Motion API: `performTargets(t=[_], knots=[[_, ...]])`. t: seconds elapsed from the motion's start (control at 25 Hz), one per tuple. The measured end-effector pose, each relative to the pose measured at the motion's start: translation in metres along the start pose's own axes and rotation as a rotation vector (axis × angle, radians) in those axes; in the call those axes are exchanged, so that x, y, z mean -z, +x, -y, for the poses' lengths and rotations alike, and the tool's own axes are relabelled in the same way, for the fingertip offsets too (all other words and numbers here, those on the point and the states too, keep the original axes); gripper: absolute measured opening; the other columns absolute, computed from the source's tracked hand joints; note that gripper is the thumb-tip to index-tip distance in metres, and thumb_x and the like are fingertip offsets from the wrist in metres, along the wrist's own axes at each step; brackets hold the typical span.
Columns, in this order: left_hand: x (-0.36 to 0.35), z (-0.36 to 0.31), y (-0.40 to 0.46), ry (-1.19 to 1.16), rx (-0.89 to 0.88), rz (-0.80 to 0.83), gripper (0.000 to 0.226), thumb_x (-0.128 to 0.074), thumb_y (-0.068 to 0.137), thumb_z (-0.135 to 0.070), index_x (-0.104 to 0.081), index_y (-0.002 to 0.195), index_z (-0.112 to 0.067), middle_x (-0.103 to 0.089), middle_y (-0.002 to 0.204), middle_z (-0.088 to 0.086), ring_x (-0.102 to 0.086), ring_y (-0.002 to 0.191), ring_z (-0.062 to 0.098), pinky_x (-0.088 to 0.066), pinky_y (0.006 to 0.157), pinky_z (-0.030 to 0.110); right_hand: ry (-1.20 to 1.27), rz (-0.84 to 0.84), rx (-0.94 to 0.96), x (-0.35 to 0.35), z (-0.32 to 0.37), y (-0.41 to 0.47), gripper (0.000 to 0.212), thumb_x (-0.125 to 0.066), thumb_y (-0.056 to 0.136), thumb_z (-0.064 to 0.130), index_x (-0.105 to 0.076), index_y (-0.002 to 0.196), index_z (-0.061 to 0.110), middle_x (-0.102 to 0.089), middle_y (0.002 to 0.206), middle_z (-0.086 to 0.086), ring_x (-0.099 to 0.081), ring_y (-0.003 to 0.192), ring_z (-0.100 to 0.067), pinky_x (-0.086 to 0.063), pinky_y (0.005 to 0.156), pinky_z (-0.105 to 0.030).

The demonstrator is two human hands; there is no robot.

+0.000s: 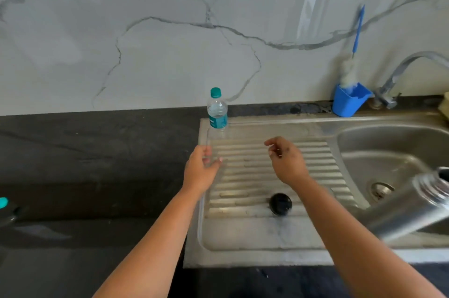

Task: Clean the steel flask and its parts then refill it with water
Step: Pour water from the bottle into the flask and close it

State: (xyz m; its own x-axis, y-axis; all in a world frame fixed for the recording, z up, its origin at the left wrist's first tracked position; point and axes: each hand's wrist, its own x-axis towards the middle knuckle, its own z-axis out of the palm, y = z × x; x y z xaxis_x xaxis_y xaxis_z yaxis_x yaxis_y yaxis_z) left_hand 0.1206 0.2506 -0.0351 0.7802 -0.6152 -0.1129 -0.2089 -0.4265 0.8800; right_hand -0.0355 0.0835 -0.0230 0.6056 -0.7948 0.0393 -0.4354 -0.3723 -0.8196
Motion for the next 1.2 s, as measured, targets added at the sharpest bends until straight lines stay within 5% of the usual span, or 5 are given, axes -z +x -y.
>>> performTargets(t=[0.16,0.4,0.64,0.88,1.2], knots=[[-0.041,0.003,-0.081,-0.074,-0.021,0.102,0.031,-0.074,0.088,-0.02,-0.057,0.113,-0.024,-0.061,0.109,-0.012,-0.059,0.094,-0.002,-0.045,0.077,0.008,-0.163,0.054,0.003,0.045,-0.04,-0.054,0.025,-0.053,0.095,0.011,-0.061,0.117,0.02,-0.057,0.113,-0.001,-0.06,0.099,-0.019,-0.046,0.081,-0.021],[-0.085,0.004,-0.128,-0.123,0.024,0.027,0.029,-0.073,0.087,-0.012,-0.058,0.109,-0.023,-0.065,0.107,-0.012,-0.06,0.095,0.001,-0.044,0.079,0.005,-0.447,0.588,0.213,0.029,-0.062,-0.076,0.061,-0.058,0.095,0.022,-0.031,0.149,0.029,-0.029,0.153,-0.002,-0.029,0.139,-0.023,-0.025,0.116,-0.034],[-0.088,-0.006,-0.14,-0.133,0.079,-0.075,0.031,-0.072,0.088,-0.013,-0.057,0.114,-0.024,-0.063,0.107,-0.015,-0.058,0.1,-0.002,-0.042,0.078,0.005,-0.43,0.702,0.297,0.026,-0.067,-0.078,0.043,-0.047,0.1,0.018,-0.045,0.142,0.024,-0.043,0.132,-0.006,-0.049,0.117,-0.027,-0.041,0.101,-0.032],[-0.096,-0.015,-0.156,-0.117,0.047,-0.035,0.03,-0.071,0.089,-0.015,-0.057,0.112,-0.028,-0.064,0.109,-0.015,-0.059,0.1,-0.002,-0.043,0.079,0.01,-0.21,0.552,0.186,0.069,-0.067,-0.102,0.054,-0.083,0.07,0.036,-0.056,0.115,0.023,-0.06,0.109,-0.001,-0.056,0.1,-0.017,-0.047,0.09,-0.027],[-0.142,-0.053,-0.176,0.005,-0.248,0.198,0.029,-0.074,0.087,-0.018,-0.058,0.101,-0.038,-0.062,0.107,-0.02,-0.058,0.099,-0.002,-0.045,0.076,0.008,0.013,0.36,0.113,0.249,-0.019,-0.174,0.047,-0.082,0.072,0.032,-0.06,0.114,0.039,-0.066,0.111,0.013,-0.065,0.103,-0.007,-0.056,0.084,-0.029]])
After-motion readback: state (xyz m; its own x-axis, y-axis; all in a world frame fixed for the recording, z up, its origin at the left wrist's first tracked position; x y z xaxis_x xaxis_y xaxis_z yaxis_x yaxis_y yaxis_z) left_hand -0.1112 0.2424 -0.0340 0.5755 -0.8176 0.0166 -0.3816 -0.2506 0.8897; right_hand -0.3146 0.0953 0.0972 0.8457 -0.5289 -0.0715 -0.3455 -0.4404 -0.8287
